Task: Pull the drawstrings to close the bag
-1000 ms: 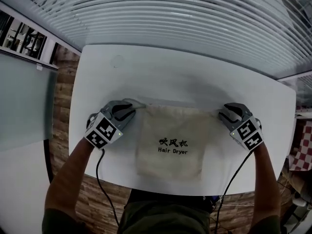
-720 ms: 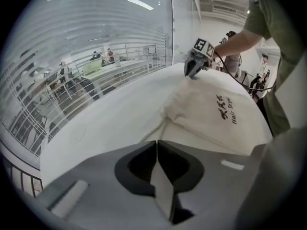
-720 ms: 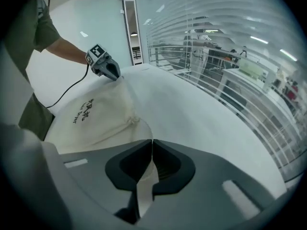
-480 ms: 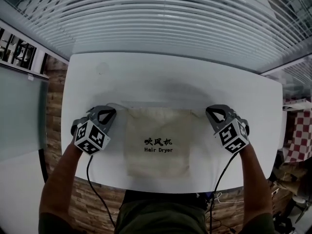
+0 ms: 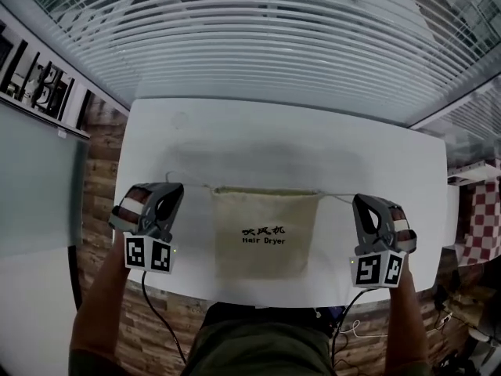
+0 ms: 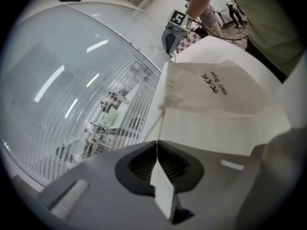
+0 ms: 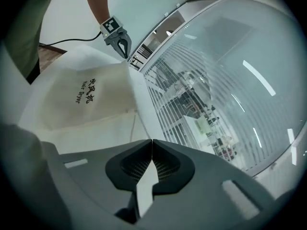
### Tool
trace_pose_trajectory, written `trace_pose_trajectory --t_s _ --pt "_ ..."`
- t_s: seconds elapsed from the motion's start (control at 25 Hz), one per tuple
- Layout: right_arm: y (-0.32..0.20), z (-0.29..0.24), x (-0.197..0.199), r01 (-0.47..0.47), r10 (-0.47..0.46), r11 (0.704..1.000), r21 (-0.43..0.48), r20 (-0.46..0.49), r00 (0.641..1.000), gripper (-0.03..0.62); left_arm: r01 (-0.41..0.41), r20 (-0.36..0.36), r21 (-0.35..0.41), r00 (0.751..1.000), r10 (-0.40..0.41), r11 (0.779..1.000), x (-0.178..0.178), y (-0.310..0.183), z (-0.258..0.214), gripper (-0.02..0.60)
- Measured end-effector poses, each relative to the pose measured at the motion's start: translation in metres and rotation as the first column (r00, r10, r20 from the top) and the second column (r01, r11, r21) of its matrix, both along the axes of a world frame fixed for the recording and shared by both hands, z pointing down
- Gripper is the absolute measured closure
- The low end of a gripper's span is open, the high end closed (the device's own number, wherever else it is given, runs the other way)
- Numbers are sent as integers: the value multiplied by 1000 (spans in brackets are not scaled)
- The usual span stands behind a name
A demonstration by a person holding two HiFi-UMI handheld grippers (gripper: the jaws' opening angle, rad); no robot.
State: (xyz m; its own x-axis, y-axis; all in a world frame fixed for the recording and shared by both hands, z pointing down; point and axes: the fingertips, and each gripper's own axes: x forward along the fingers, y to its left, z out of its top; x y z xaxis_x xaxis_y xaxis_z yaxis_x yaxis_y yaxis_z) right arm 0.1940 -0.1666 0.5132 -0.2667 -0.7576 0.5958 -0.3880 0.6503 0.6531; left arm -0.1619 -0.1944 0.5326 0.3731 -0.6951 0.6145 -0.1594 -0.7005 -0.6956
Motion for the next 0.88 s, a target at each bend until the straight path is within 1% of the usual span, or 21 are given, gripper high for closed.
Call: trace_pose_trajectory --t_s 0.2,0.32,0.44,0.6,0.72,0.88 --pt "20 -40 20 -72 71 996 57 26 997 579 30 -30 64 999 -28 997 -3 17 -40 574" --pt "30 -62 26 -100 97 991 84 32 995 579 31 -28 100 999 -28 995 -5 27 -62 575" --pt "34 -79 28 -119 115 985 125 37 993 579 35 -25 149 999 -32 988 -7 29 -81 575" --pt "36 -101 35 -169 163 973 158 52 985 579 66 -35 176 998 -61 982 -16 25 -102 575" --pt "36 -112 37 -191 186 963 189 47 981 579 115 -42 191 993 -109 975 -21 18 -111 575" --pt "31 -122 40 -222 217 952 212 45 975 580 201 -73 194 979 -190 960 -34 6 -121 575"
